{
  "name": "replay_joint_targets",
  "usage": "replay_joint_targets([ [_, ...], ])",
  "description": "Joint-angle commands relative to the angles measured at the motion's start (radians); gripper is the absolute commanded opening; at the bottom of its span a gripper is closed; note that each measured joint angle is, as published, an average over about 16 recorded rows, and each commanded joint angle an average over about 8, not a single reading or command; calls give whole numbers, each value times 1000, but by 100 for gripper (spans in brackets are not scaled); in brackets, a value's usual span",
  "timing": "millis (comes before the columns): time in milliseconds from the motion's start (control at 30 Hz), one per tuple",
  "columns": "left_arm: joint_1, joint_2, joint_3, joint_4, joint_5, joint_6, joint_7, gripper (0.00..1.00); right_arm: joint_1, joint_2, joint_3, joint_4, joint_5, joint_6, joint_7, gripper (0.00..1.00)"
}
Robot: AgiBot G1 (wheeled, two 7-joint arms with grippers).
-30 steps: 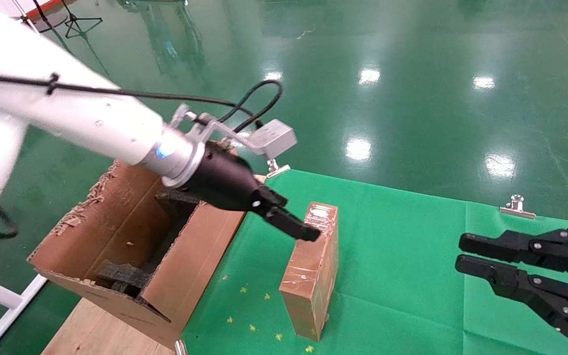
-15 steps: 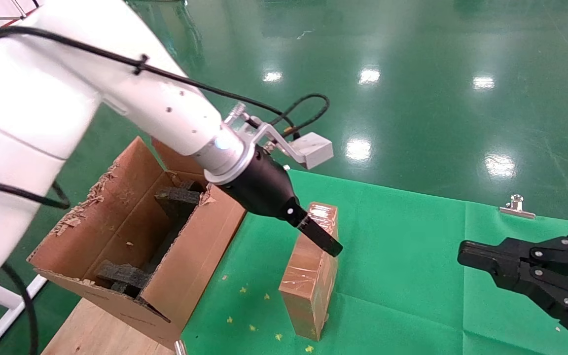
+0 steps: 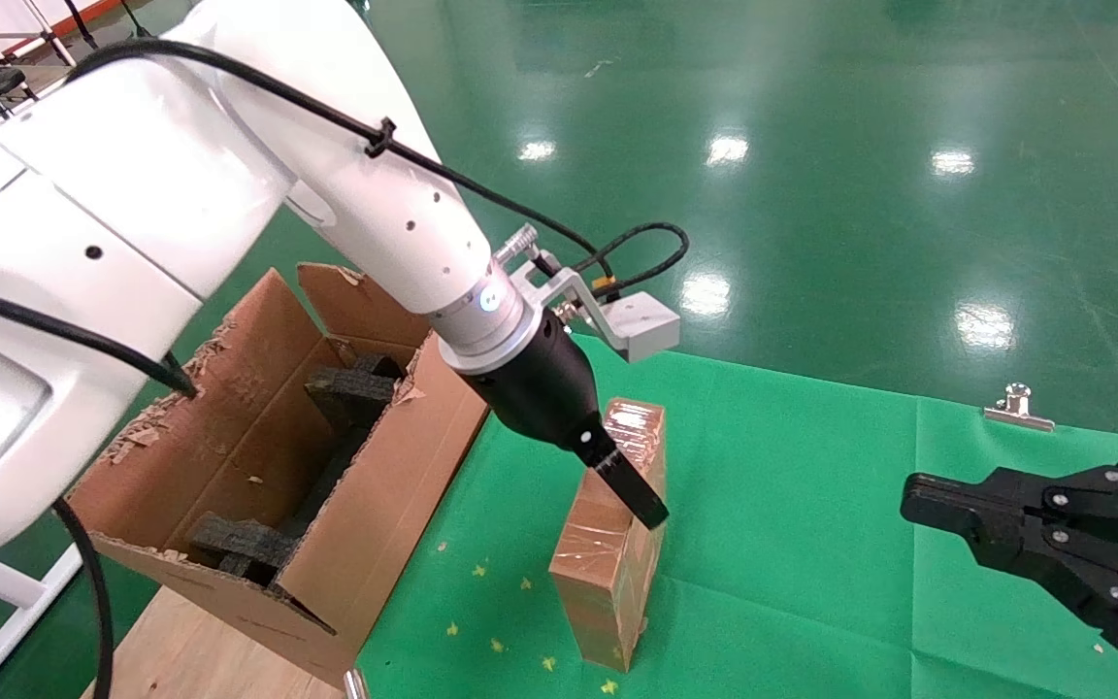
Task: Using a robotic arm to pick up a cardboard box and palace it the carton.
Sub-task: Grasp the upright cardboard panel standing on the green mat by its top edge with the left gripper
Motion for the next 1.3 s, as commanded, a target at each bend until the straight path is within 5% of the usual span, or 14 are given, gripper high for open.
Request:
replay_joint_targets([
  [33, -6, 8, 13, 11, 3, -3, 9, 91, 0, 0, 0, 0, 0, 0, 0, 43],
  [200, -8, 9, 15, 13, 6, -6, 9, 28, 0, 0, 0, 0, 0, 0, 0, 100],
  [267, -7, 8, 13, 11, 5, -5, 9, 4, 0, 0, 0, 0, 0, 0, 0, 100],
  [300, -7, 7, 12, 10, 4, -5, 9, 0, 0, 0, 0, 0, 0, 0, 0, 100],
  [1300, 0, -1, 2, 1, -1, -2, 7, 0, 0, 0, 0, 0, 0, 0, 0, 100],
])
